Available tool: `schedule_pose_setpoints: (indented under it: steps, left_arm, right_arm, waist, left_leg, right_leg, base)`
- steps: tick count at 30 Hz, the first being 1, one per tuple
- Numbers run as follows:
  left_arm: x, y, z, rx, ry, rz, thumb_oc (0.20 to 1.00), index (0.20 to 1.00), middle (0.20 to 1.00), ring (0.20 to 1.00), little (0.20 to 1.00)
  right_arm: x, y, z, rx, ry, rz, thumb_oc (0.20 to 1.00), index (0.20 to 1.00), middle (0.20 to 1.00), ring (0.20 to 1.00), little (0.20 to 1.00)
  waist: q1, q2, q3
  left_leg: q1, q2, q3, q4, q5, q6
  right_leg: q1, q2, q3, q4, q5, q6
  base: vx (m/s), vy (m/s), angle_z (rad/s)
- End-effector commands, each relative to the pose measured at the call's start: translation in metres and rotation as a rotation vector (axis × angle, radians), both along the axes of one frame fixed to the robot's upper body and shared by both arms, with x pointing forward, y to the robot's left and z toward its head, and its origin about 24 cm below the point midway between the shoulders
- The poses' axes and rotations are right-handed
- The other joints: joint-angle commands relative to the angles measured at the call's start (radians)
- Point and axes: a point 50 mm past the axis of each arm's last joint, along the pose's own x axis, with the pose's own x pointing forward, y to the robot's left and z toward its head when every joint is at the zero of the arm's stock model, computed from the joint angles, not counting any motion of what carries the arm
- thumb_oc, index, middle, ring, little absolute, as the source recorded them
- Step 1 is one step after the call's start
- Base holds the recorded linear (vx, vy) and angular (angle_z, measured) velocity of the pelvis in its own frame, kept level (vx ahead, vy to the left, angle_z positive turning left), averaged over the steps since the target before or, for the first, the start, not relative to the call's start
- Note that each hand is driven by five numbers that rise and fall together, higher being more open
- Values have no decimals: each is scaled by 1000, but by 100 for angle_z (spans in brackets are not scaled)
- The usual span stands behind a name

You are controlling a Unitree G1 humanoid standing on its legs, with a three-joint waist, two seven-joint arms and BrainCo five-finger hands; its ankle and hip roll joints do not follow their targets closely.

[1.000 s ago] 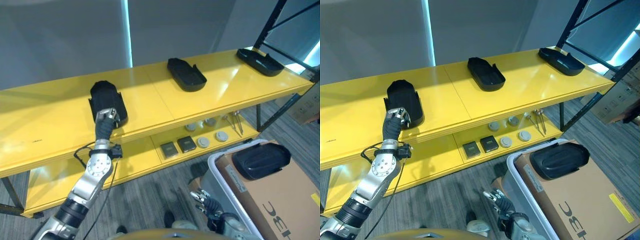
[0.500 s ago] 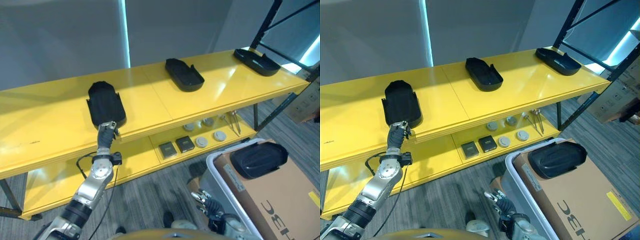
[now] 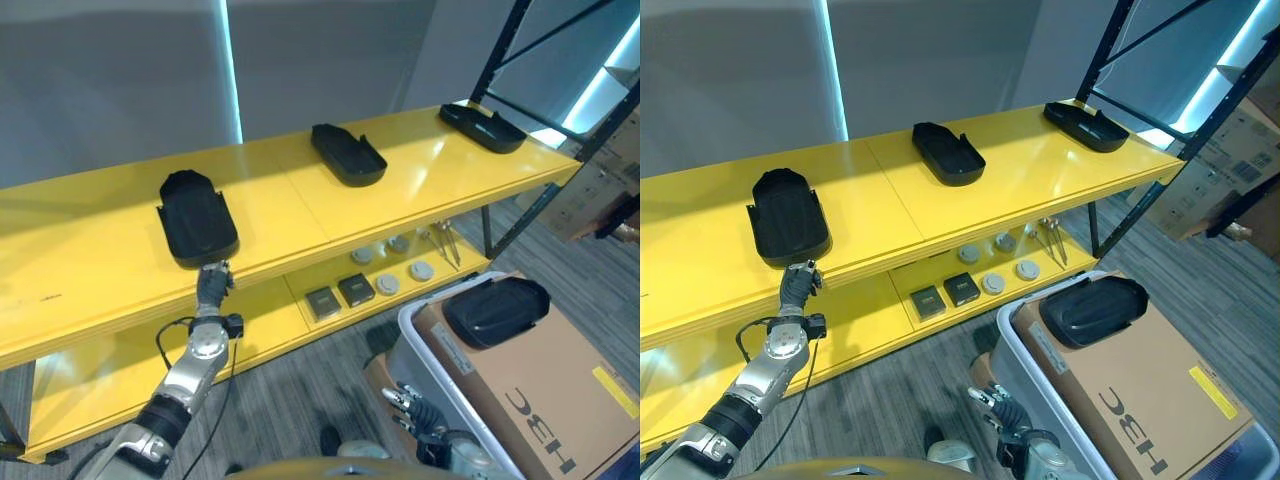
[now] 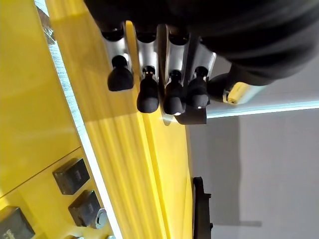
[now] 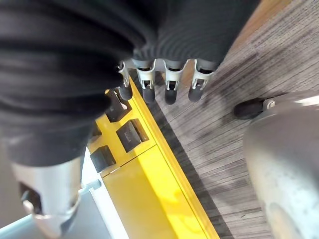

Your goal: Move parts from the plastic box to the shelf.

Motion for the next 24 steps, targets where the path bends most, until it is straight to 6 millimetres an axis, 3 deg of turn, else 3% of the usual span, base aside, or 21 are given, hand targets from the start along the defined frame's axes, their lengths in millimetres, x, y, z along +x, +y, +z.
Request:
schedule_pose_setpoints:
  steps: [1,7,17,24]
  left_arm:
    - [26,-1,26,12,-145,27,200,200,200,200,200]
    - [25,-3,39,15,-203,18,200,200,200,200,200]
    - [24,1,41,35,-209,25,200,200,200,200,200]
    - [25,9,29,60,-145,90,200,200,200,200,200]
  right_arm:
    - [7,0,7,-6,-48,59,1000,1000,1000,1000,1000]
    - [4,-3,5,-10,-42,50,1000,1000,1000,1000,1000]
    - [3,-3,6,-9,-40,56,1000,1000,1000,1000,1000]
    - [2,-3,5,-16,-26,65,1000,1000,1000,1000,1000]
  waist:
    - [-4,2,-4]
    - [1,4,-5]
    - [4,6,-10]
    - [0,3,-11]
  left_leg:
    - [-13,29,2,38,-9,12]
    - [-12,29,-3,38,-10,12]
    - [-12,26,-9,36,-9,12]
    - [-11,27,-6,41,-8,11]
  right_leg:
    - [6,7,-2,25,-27,45]
    - [7,7,-5,24,-30,44]
    - [9,5,-9,23,-33,44]
    - [12,8,-6,26,-35,43]
  base:
    - [29,1,-5]
    - [8,1,-2]
    - [0,0,0]
    - [0,0,0]
